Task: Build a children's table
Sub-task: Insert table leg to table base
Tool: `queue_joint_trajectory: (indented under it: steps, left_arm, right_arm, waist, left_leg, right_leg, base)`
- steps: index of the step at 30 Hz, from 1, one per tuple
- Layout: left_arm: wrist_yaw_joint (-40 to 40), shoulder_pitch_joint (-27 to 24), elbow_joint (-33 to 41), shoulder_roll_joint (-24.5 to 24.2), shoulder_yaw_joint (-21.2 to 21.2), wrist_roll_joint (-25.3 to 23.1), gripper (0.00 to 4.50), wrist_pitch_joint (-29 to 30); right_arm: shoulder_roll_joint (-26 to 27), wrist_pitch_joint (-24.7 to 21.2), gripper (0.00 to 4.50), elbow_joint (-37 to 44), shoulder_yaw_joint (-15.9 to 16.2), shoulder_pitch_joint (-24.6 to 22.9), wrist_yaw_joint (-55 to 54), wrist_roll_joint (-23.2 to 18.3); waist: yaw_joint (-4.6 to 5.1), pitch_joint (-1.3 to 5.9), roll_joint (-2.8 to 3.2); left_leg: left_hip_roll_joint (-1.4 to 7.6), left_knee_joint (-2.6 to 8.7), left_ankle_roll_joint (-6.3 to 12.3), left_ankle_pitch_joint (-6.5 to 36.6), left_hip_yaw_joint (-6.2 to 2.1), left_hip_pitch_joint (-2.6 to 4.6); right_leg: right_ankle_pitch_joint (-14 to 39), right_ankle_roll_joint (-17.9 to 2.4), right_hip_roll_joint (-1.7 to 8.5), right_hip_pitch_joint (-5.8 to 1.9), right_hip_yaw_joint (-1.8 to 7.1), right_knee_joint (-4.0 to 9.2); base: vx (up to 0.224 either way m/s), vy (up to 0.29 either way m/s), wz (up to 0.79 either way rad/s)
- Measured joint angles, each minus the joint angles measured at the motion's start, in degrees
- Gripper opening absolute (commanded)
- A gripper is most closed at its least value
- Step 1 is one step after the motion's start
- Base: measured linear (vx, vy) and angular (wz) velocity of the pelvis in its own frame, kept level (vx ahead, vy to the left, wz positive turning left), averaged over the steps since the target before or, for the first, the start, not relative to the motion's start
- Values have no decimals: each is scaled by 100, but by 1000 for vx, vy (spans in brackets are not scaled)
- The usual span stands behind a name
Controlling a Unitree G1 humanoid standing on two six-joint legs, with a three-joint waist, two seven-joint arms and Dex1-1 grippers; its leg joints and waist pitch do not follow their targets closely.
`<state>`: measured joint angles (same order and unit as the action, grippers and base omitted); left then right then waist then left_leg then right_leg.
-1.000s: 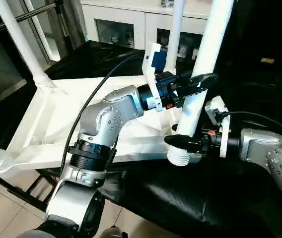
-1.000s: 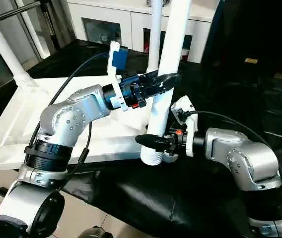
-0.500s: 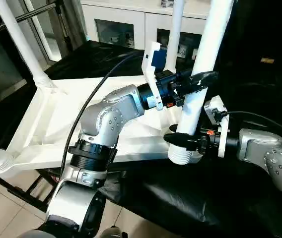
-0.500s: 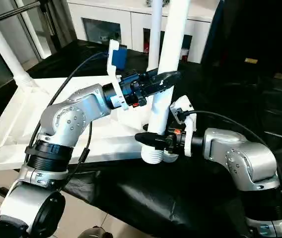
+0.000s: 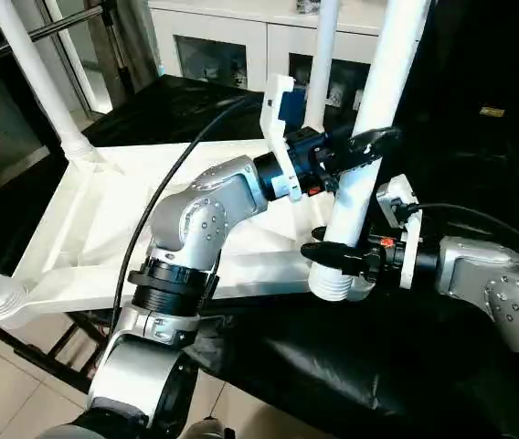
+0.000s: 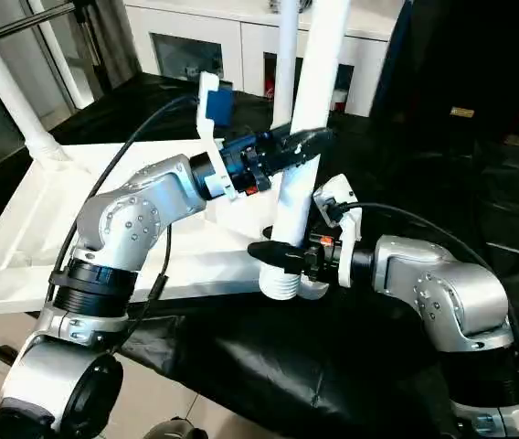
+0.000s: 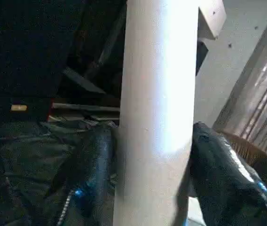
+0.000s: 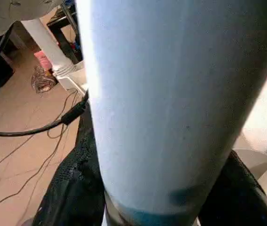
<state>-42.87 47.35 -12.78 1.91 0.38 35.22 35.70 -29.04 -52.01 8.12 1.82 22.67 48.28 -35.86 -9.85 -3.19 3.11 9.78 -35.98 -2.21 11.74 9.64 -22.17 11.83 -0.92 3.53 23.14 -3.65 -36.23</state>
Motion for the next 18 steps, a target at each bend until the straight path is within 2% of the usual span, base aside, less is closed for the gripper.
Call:
queue_joint_trajectory:
  steps: [3, 7, 10, 12, 14, 15, 16, 18]
  left_arm:
    - [150, 87, 0, 174, 334, 90, 295, -383]
    - [316, 291, 35, 525, 930, 739, 295, -737]
    - [374, 382, 70, 464, 1240, 990, 295, -924]
    - [364, 371, 58, 333, 1262, 939, 295, -932]
    - [222, 254, 54, -82, 880, 422, 295, -959]
    - [101, 140, 49, -342, 507, 10, 295, -1011]
    - [-106, -63, 28, -799, -66, -536, 295, -1081]
    - [-271, -398, -101, -1051, -527, -993, 295, -1095]
  right_arm:
    - [26, 0, 192, -37, 0, -23, -57, 0]
    - [142, 0, 192, -36, -38, -23, -120, -6]
    - [158, 12, 192, -34, -120, -81, -185, -34]
    - [155, 42, 192, -34, -173, -113, -215, -33]
    - [168, 141, 192, -36, -188, -148, -329, 25]
    - [181, 258, 192, -63, -198, -161, -429, 100]
    - [244, 480, 192, -176, -264, -182, -613, 263]
    - [252, 708, 192, -350, -414, -219, -852, 467]
  waist:
    - [1, 0, 0]
    - [-5, 0, 0]
    - [-2, 2, 3]
    - [-2, 1, 2]
    - [1, 3, 3]
    - [4, 4, 4]
    - [12, 13, 7]
    - [18, 11, 9]
  left_leg:
    - [0, -3, 0, 0, 0, -1]
    - [0, -6, 0, 0, 0, -2]
    - [2, -6, 0, 0, 0, 0]
    - [3, -8, 1, -1, 0, -1]
    - [4, -10, 1, -1, 0, 0]
    - [4, -9, 1, -1, 0, 1]
    - [6, -9, 0, -1, 0, 4]
    - [5, -8, -7, -5, 3, -3]
  right_leg:
    - [-1, -2, 0, 0, 0, 0]
    - [-2, -3, 0, -1, 0, 0]
    - [-2, -3, 0, -1, -2, -3]
    - [-2, -3, 0, -1, -3, -3]
    - [-4, 0, 0, -1, -2, -2]
    - [-4, 1, -1, -1, -2, -2]
    - [-4, 3, -2, -2, -1, -1]
    - [-8, 10, -1, 1, -1, 1]
  base:
    - [0, 0, 0]
    - [0, 0, 0]
    - [0, 0, 0]
    - [0, 0, 0]
    - [0, 0, 0]
    - [0, 0, 0]
    - [0, 0, 0]
    - [0, 0, 0]
